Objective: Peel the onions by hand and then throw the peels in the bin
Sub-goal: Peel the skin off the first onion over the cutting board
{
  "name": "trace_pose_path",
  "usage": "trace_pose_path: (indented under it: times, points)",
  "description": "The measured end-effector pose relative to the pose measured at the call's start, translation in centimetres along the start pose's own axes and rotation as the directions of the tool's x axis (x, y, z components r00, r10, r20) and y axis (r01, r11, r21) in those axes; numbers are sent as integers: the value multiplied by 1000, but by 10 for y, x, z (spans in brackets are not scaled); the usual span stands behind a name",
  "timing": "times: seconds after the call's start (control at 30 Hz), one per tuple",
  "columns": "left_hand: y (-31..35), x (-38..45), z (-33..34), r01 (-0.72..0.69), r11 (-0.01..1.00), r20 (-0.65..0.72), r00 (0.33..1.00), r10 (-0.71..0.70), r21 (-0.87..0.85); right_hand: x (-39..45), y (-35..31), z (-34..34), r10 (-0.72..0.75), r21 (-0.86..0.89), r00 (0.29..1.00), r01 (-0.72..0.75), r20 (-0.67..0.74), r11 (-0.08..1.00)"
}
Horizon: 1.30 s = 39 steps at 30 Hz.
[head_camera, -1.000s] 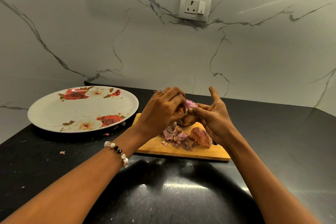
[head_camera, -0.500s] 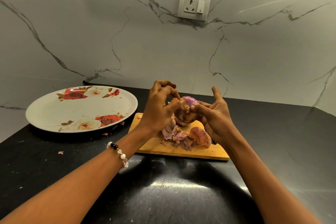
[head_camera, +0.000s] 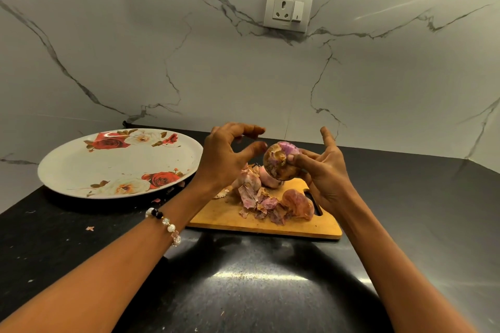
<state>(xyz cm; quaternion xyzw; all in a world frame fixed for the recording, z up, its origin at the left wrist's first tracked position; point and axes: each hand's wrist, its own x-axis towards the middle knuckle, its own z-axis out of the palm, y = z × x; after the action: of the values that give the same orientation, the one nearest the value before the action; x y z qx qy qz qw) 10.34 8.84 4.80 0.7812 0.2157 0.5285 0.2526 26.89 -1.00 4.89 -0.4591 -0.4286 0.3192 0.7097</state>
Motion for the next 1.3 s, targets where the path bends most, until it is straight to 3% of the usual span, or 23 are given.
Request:
trace_pose_path:
  times: [0.13,0.27,0.37,0.5,0.7,0.9,1.3]
  points:
    - [-6,-3,4,-243,940,80,970,230,241,-3,0,3,-31,-119,998,37,49,992]
    - [-6,-4,4,-292,920,17,954,298,260,-3,2,3,-60,-192,994,77,94,978]
    - [1,-4,2,-246,949,-21,967,255,195,-4,1,5,-68,-205,993,87,97,975]
    - [6,-4,4,-41,994,-108,993,52,105,-4,0,4,-62,-157,992,79,107,985]
    - [2,0,-5,163,986,-206,966,-153,30,-2,-1,0,-52,-61,994,58,97,996]
    - [0,-3,-2,145,984,-25,989,-143,102,-1,0,0,-45,-36,996,48,79,998]
    - [10,-4,1,85,987,80,992,-97,140,0,3,-1,-56,-108,995,65,84,992]
